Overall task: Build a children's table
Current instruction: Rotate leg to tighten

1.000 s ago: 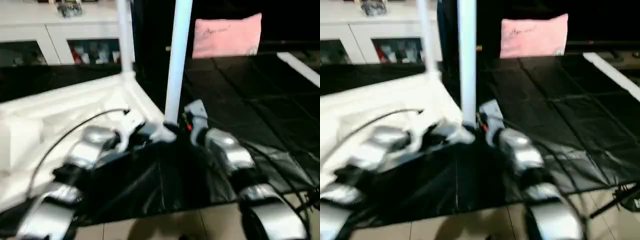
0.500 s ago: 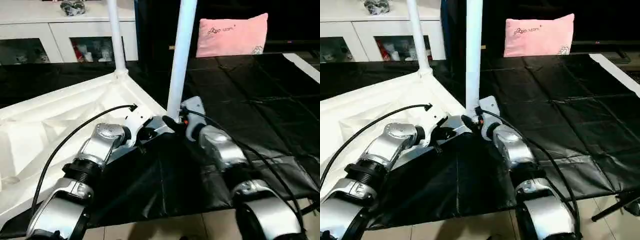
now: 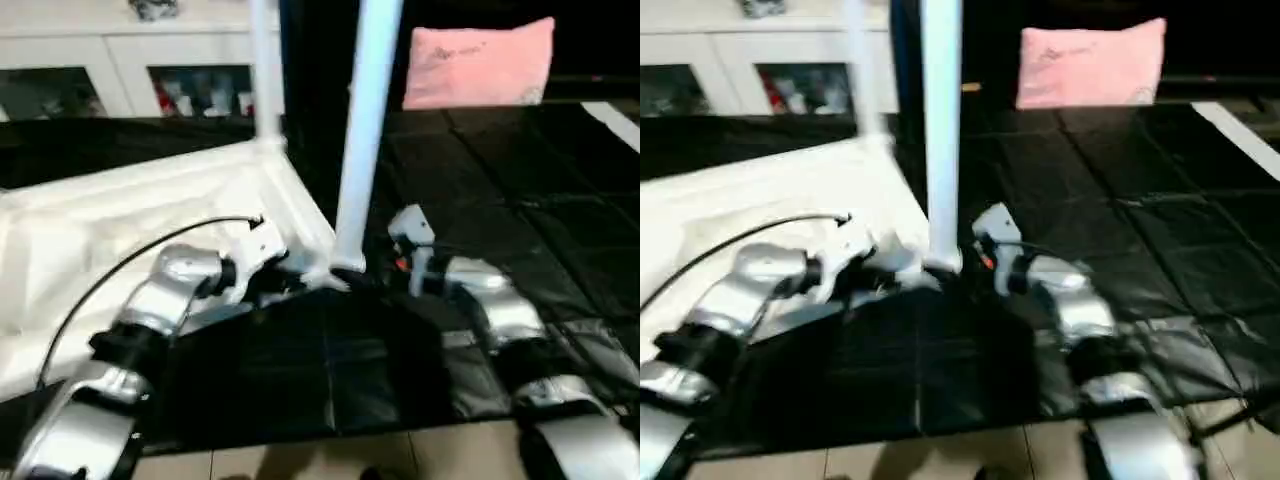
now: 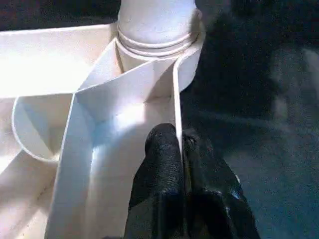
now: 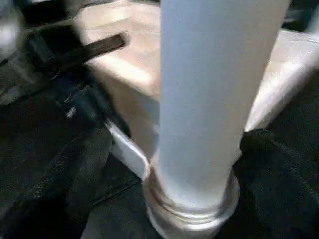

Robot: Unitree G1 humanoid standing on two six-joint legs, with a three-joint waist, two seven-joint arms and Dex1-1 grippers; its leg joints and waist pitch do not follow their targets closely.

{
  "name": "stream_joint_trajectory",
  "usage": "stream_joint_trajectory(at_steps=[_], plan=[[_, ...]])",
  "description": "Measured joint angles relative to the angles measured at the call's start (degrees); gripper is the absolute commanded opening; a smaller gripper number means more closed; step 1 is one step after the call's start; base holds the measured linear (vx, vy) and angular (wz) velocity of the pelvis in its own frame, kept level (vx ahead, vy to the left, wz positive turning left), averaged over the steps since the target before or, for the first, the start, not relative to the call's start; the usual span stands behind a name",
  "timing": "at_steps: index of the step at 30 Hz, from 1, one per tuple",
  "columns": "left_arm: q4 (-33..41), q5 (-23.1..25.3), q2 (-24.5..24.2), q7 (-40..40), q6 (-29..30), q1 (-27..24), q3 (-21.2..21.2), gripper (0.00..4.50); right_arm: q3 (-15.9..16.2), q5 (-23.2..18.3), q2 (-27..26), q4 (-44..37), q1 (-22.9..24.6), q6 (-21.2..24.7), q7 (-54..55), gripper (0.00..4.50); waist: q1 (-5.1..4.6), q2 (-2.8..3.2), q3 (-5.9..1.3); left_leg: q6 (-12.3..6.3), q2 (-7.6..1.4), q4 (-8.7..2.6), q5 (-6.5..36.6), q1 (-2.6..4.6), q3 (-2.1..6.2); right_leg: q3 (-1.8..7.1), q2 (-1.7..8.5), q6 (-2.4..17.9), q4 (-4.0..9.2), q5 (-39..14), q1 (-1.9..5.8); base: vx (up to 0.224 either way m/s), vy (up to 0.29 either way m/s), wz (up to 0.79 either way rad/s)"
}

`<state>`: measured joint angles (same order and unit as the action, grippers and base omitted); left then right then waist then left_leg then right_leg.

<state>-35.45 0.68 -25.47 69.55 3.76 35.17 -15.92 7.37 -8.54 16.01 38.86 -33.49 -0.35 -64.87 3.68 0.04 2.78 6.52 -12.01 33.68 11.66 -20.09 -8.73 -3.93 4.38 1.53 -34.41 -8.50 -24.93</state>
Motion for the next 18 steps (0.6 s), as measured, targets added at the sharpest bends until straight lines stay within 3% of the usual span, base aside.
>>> stream_joint_trajectory(at_steps=[8,11,18], plan=[[2.45,-1.55,-3.26,10.13,-2.61,-1.34,-2.15,0.0,3.32,-0.78,3.08,-3.94,0.76,2.47,-11.33,4.41,0.96,0.0,0.0,0.02,-0.04,0.06,0.01,0.01,-0.02,0.01,0.0,0.01,-0.05,0.0,0.02,0.0,0.0,0.0],[3.34,-2.15,-3.98,13.21,-3.18,-1.66,-3.21,0.0,4.97,-1.25,3.69,-5.33,1.17,4.22,-14.91,4.15,1.61,0.0,0.0,0.02,-0.05,0.06,0.01,0.0,-0.02,-0.01,0.0,0.0,-0.05,0.0,0.01,0.0,0.0,0.0],[4.01,-2.1,-4.74,16.12,-4.81,-1.85,-4.35,0.0,6.87,-1.85,3.81,-5.97,1.45,6.51,-18.55,3.63,1.74,-0.02,0.0,0.02,-0.05,0.2,0.0,0.01,-0.02,0.02,0.03,0.0,-0.13,0.01,0.06,0.0,0.0,0.0]])
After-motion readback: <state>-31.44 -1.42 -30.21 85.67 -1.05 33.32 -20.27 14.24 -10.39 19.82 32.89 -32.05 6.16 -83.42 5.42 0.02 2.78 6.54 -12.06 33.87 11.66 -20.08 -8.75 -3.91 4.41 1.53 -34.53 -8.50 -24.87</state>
